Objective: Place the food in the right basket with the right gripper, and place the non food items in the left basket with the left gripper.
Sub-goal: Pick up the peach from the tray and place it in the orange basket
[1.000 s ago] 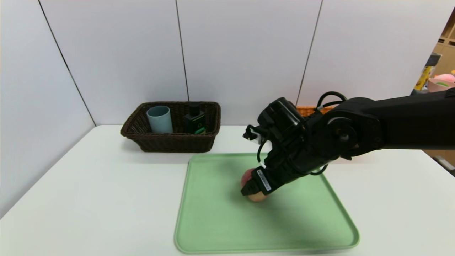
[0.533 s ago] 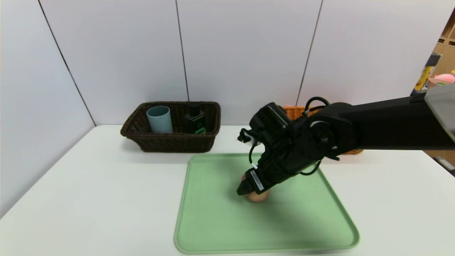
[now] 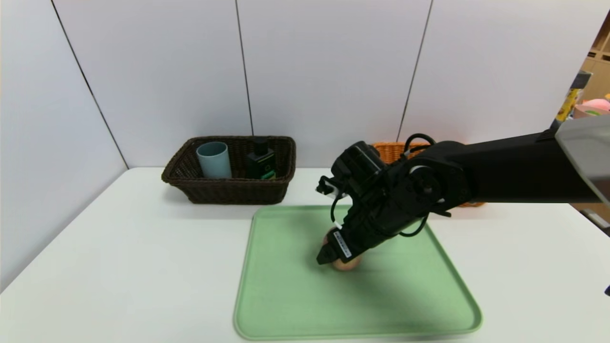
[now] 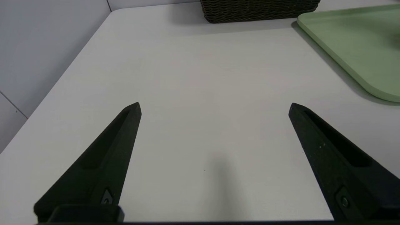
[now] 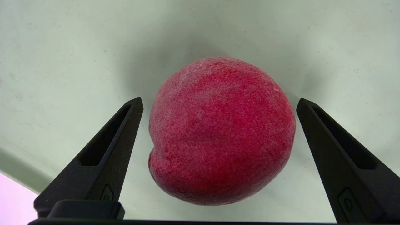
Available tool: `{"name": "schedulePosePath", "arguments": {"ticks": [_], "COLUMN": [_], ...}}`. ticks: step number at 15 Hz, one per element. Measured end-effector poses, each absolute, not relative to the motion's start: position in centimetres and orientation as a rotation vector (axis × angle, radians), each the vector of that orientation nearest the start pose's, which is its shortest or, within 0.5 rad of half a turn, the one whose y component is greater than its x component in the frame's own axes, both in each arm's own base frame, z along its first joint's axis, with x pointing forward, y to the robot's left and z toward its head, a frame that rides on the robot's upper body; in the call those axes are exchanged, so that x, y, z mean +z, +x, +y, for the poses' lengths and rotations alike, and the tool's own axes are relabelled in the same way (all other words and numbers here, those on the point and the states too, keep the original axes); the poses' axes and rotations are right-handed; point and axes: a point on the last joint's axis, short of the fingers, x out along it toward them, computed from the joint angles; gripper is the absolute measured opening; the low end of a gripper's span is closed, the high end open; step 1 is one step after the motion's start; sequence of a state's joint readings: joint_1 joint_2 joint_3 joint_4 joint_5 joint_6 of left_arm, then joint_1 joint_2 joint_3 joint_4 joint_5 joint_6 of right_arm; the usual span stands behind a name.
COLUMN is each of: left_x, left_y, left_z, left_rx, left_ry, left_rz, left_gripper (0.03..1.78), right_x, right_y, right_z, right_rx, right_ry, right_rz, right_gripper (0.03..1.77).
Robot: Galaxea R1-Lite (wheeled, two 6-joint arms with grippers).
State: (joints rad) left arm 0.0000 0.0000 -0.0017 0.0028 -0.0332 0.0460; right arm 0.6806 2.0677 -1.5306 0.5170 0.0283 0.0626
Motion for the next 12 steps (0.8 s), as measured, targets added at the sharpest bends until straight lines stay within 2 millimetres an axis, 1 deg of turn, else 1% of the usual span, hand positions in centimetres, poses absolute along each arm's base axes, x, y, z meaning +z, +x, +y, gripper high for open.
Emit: {"name": "schedulePosePath", "arguments": {"ticks": [1,2,4,6,10,12], "left_x": [7.56,7.57,7.56,7.56,7.56,7.57], "left_y": [-2.29,-2.29,-2.29,-2.29,-2.29,-2.29], "left_z": [-0.07,-0.08,-0.08,-0.07,-0.08,-0.08], "left_rx": [-0.033,-0.034,-0.034,-0.033,-0.034,-0.034], "left_ry": [0.046,0.046,0.046,0.046,0.046,0.046], "left_rz": [0.001,0.0,0.001,0.001,0.001,0.0], "left_gripper": [1.69,1.69,1.69,1.69,1.69,1.69], "right_x": [14.99,14.95,14.9,14.87,14.96,15.39], "right_y": [29.69,29.71,29.74,29.74,29.71,29.6], "right_z": [24.14,24.14,24.11,24.11,24.07,23.93], "right_rx": [0.609,0.608,0.607,0.607,0.607,0.607], "right_ry": [-0.29,-0.29,-0.29,-0.292,-0.291,-0.285], "right_rz": [1.035,1.036,1.038,1.039,1.038,1.028], "right_gripper": [1.64,1.48,1.19,1.15,1.13,1.13]}}
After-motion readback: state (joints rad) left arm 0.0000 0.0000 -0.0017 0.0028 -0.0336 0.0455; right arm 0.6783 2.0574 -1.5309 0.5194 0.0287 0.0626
